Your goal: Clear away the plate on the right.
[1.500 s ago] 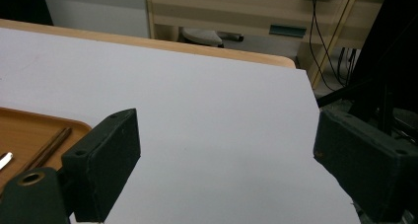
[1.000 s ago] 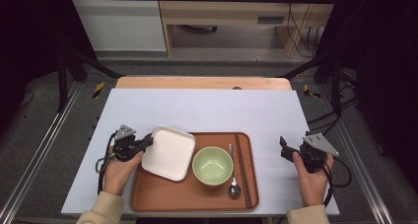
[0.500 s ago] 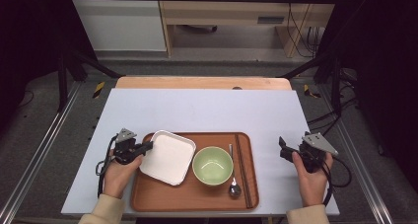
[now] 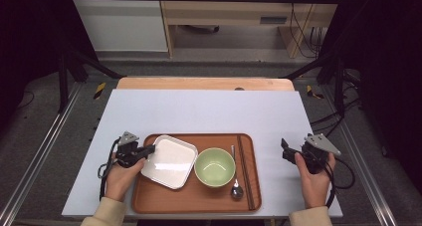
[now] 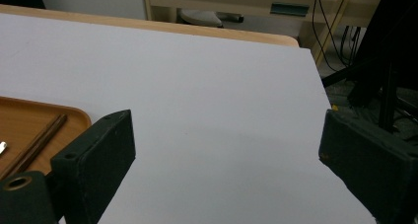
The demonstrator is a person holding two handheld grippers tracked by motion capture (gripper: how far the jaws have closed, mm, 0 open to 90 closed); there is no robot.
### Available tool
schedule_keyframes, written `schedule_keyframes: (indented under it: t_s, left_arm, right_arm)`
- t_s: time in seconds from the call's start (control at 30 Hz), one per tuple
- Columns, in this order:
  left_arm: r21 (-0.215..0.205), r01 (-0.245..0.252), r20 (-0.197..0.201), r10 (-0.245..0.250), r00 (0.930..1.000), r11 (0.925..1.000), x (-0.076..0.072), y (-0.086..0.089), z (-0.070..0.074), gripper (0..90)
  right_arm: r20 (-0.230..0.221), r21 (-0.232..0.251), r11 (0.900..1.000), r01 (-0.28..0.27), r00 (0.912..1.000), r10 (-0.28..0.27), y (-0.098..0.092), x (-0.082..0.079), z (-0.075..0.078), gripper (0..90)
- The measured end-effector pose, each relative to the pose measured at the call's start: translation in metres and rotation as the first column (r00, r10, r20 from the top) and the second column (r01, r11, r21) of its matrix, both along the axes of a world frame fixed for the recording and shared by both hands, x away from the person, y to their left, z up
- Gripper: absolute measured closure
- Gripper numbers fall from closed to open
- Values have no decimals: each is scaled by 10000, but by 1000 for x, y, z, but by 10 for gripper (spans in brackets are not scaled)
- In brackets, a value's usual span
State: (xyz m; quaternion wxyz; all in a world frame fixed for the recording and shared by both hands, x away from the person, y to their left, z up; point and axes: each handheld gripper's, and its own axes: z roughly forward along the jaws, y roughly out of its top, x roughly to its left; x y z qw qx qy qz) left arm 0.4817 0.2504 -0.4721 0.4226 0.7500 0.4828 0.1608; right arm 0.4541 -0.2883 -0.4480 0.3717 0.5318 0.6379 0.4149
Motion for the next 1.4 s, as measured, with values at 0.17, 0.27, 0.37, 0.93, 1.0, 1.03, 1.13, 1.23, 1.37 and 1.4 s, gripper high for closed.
schedule_keyframes:
  t_s: [0.17,0.27,0.37,0.93,1.0,1.03,1.13,1.23,1.37,1.4]
  left_arm:
    - [46,20,60,-20,10000,10000,0,-1,0,859]
    - [144,-15,50,15,10000,9999,0,-2,-1,854]
    - [164,-32,30,32,10000,9999,1,-2,-2,852]
    - [431,46,391,-63,9992,9991,1,-7,-4,766]
    - [406,48,835,-82,9965,9992,0,-8,0,702]
    - [463,83,1013,-130,9948,9989,0,-8,2,680]
    - [419,56,1570,-121,9875,9991,0,-7,6,577]
    - [281,19,1934,-73,9811,9996,1,-4,9,503]
    - [79,-5,2268,-13,9739,10000,3,-1,10,427]
    - [90,23,2365,-43,9716,10000,3,0,11,405]
  right_arm:
    - [-69,-59,10000,-26,10000,25,1,0,-1,75]
    - [-79,-20,10000,-17,10000,17,2,0,0,75]
    - [-75,-35,10000,-39,10000,39,2,0,0,75]
    - [-126,-64,9999,-83,9999,82,3,1,-1,73]
    - [-123,-72,9999,-94,9999,93,3,1,-1,73]
    - [-120,-67,9999,-99,9999,98,3,0,-1,73]
    - [-125,-54,9999,-87,9999,86,4,1,-1,72]
    - [-185,-104,9999,-127,9998,125,4,1,-1,72]
    - [-191,-162,9997,-197,9996,194,7,2,-2,71]
    - [-189,-183,9996,-213,9996,209,7,2,-2,70]
